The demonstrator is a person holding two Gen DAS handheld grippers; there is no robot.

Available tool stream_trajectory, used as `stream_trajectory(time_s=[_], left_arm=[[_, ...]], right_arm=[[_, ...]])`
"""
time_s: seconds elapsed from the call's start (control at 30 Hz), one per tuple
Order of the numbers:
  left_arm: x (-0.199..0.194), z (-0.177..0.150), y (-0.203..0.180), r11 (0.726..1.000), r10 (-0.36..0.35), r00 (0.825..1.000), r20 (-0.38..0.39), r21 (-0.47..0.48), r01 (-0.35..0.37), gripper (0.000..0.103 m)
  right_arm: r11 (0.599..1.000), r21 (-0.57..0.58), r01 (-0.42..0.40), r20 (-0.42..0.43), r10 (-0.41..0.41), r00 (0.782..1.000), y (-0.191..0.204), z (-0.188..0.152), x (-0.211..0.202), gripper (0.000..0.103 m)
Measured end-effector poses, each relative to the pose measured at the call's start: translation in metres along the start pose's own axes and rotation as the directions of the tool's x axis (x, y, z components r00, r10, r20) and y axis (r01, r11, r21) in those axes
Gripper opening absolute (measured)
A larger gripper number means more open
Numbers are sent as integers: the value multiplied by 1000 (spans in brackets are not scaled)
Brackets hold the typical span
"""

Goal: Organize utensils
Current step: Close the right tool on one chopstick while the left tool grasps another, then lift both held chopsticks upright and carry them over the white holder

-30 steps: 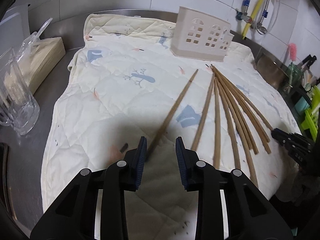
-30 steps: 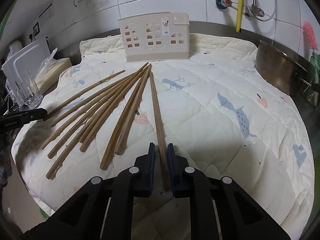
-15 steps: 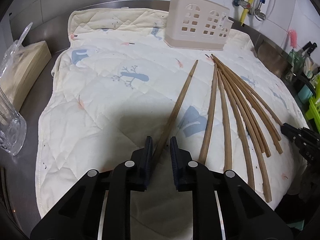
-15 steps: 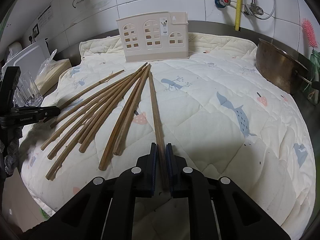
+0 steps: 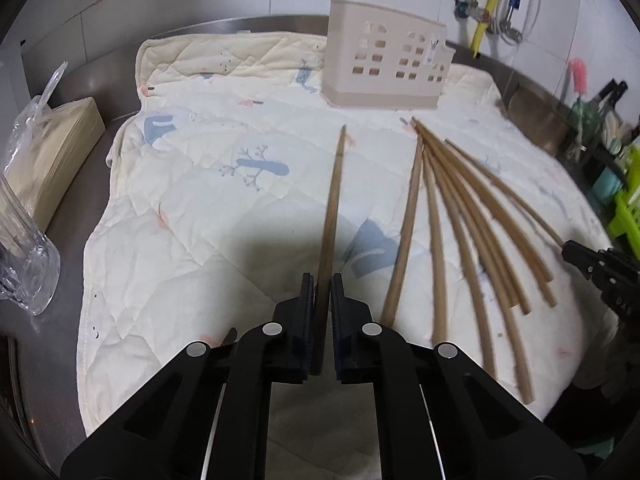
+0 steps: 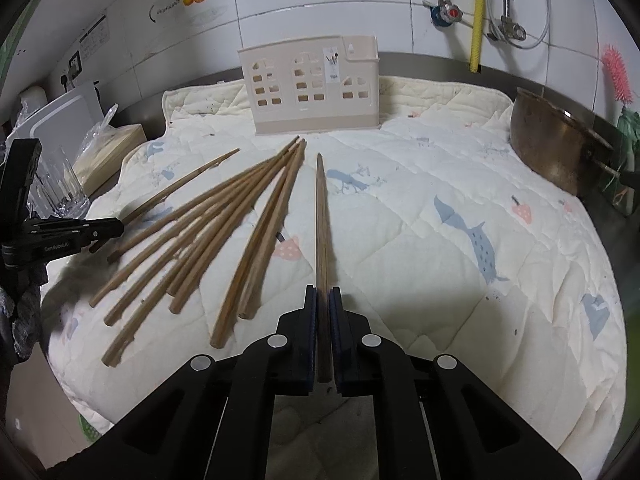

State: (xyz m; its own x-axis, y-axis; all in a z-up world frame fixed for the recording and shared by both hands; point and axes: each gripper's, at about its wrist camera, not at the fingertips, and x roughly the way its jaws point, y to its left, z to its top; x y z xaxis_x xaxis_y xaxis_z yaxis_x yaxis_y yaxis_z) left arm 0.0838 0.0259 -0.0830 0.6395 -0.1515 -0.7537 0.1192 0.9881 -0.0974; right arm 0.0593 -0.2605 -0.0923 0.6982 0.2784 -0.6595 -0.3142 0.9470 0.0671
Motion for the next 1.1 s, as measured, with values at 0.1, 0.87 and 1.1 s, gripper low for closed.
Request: stream_trajectory(time_s=[0.1, 0.87, 1.1], left_arm=[[-13, 4, -3, 1000, -19, 999, 32, 2, 19, 6], [-79, 113, -30, 995, -91, 974, 208, 47, 83, 6], [-93, 159, -49, 991, -98, 968, 231, 114, 73, 5]], right_arm=[[1000, -6, -8, 36, 8, 999, 3, 8, -11, 7], [994, -92, -51, 163, 66, 984, 1, 171, -40, 7], [996, -76, -54, 157, 65, 985, -22, 228, -50, 7]])
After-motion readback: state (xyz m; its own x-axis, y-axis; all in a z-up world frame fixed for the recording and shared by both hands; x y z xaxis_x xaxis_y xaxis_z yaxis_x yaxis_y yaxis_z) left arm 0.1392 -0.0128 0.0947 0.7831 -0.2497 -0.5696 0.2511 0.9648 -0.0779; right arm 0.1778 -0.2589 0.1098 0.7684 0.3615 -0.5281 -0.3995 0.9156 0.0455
